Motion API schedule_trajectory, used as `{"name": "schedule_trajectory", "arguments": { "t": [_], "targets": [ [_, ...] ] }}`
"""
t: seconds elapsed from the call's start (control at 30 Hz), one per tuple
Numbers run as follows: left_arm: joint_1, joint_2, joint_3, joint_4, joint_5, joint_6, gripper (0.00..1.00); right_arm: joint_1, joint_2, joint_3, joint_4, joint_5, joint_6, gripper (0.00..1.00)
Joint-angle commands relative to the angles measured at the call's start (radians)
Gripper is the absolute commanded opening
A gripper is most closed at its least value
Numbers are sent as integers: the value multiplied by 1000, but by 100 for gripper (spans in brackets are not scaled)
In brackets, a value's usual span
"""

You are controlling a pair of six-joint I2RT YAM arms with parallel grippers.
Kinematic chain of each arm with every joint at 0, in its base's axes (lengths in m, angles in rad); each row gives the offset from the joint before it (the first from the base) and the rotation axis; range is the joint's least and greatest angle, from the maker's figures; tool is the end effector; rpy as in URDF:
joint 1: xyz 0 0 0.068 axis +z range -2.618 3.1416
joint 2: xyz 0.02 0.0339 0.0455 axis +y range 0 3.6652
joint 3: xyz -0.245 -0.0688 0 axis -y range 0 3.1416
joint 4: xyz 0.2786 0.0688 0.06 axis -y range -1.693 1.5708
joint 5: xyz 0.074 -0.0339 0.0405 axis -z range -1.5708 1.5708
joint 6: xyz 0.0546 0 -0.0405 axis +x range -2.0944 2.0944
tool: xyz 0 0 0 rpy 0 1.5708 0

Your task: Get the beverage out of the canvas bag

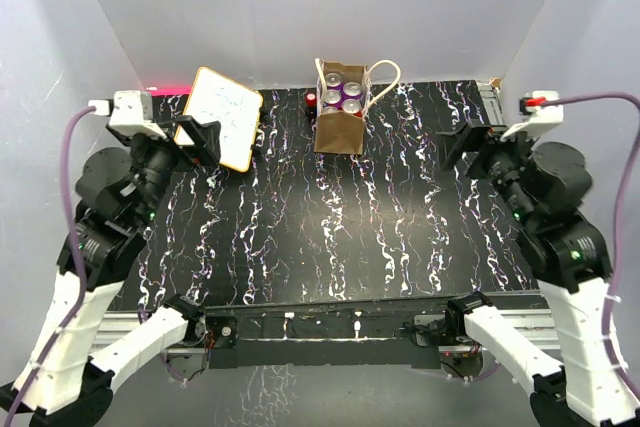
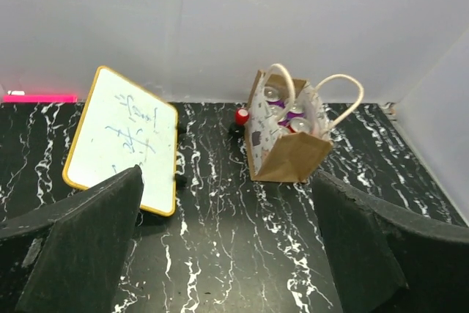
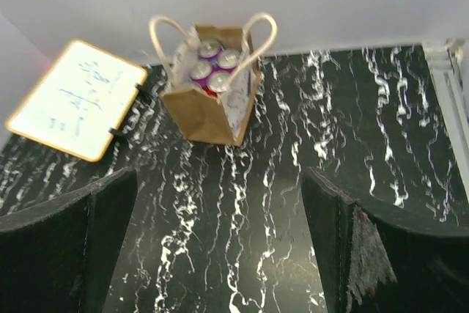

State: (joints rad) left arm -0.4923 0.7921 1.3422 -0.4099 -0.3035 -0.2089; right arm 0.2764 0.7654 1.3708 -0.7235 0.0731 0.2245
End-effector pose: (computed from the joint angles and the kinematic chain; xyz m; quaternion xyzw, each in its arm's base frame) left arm 0.1654 -0.0702 0.5023 -0.0214 0.6579 -0.1632 0.7349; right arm 0.1606 0.0414 0.4760 0.0049 0.7475 0.1380 0.6498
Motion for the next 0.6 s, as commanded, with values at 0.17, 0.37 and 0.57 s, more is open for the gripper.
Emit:
{"name": "schedule_trajectory", "arguments": {
  "t": [0.17, 0.37, 0.57],
  "targets": [
    [95, 88, -195, 246, 35, 23, 97, -74, 128, -226, 196, 47, 60, 98],
    [137, 137, -332, 381, 90, 52, 97, -118, 222, -393, 345, 12, 100, 98],
    [144, 179, -414, 477, 123, 85, 97, -149, 382, -483, 536, -101, 151, 98]
  ]
}}
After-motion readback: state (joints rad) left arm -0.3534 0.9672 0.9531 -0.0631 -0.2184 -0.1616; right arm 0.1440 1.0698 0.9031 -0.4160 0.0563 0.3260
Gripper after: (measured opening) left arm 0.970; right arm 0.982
